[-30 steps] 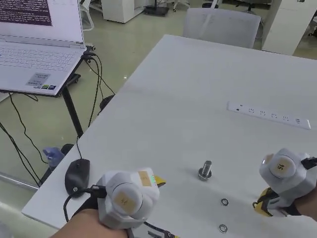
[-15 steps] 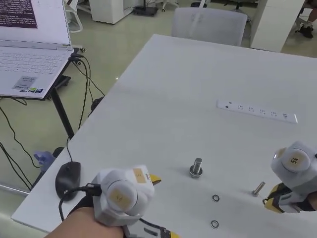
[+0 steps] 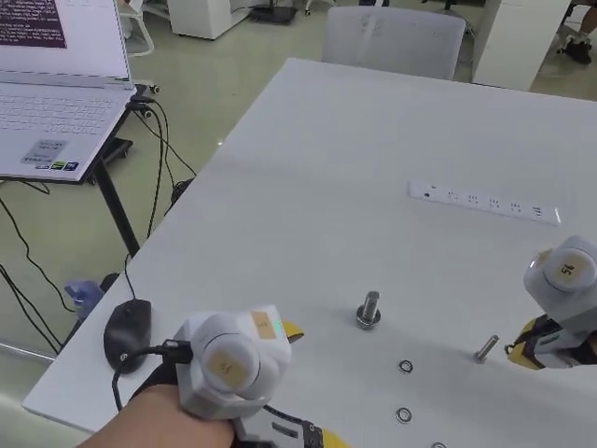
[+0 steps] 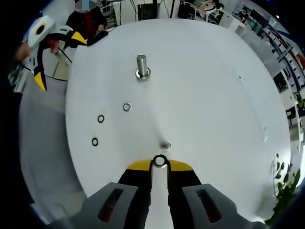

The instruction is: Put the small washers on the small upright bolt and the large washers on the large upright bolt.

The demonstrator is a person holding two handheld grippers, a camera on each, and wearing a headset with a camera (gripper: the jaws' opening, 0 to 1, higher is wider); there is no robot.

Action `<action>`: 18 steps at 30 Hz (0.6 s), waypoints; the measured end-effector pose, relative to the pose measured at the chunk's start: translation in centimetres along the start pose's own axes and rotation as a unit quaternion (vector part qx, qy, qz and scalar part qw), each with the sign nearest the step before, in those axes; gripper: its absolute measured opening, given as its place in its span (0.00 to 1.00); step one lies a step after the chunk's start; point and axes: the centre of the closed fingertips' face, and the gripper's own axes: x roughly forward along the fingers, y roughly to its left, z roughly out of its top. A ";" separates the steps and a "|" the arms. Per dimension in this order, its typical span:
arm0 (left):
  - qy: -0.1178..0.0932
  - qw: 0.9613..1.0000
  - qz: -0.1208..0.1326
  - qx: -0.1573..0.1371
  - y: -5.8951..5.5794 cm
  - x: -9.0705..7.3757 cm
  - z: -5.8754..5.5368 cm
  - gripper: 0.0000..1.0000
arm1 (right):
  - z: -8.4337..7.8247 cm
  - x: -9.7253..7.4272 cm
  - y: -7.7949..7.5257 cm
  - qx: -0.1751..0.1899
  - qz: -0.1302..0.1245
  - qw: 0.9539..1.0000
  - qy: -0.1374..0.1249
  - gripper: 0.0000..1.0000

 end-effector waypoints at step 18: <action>0.001 1.000 -0.001 -0.004 0.1 0.0 -0.2 0.81 | 1.7 0.4 0.0 -0.009 0.000 1.000 0.000 0.12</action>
